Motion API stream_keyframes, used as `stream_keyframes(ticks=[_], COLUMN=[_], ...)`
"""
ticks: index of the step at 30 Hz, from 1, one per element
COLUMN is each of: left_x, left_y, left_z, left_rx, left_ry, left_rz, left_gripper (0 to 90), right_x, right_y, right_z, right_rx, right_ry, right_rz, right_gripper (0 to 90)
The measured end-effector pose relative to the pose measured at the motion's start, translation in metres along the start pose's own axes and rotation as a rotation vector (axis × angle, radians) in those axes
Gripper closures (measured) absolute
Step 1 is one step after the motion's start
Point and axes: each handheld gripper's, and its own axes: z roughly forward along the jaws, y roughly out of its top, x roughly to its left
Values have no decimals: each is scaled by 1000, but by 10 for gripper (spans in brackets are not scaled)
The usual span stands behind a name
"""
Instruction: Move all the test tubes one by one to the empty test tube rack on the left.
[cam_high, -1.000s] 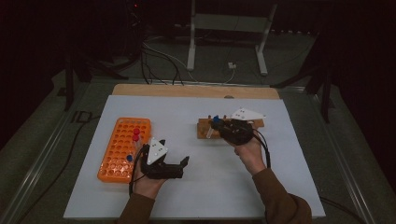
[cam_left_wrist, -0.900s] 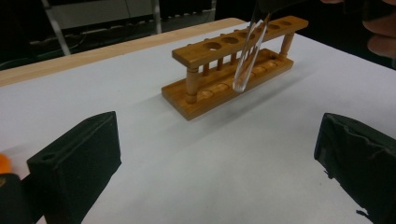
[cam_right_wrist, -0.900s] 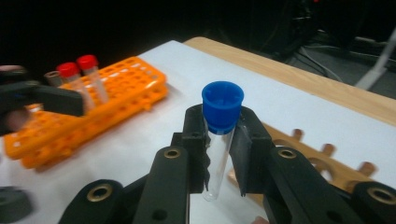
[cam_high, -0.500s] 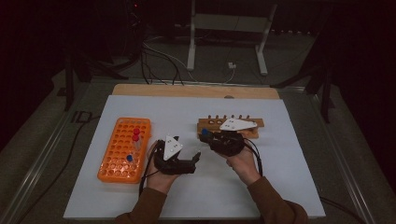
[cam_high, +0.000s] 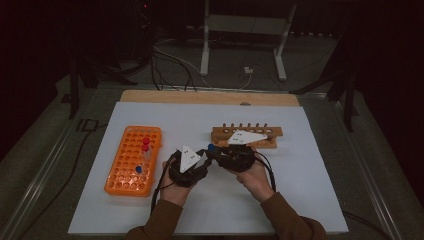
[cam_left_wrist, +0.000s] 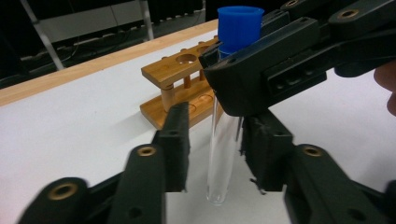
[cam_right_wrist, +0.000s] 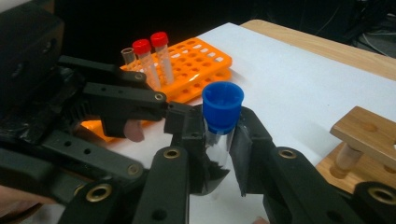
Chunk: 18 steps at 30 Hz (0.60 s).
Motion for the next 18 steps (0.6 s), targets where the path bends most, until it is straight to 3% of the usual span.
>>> stream_keyframes(ticks=[6,13,16,18], left_x=[0,0,1,2], left_y=[0,-1,-2,-2], left_z=[1,1,1,-1], left_rx=[9,13,20,19], left_ry=[-27,-34,-27,-19], left_rz=[9,19,16,6], left_gripper=[743,764,765,765], right_x=[0,0,-2,-4], right_y=[0,-1,0,0], right_z=[1,1,-2,-5], right_rx=[2,5,-17,-28], right_ry=[5,6,14,12], right_rz=[3,-2,14,24], right_gripper=[767,760,635,503])
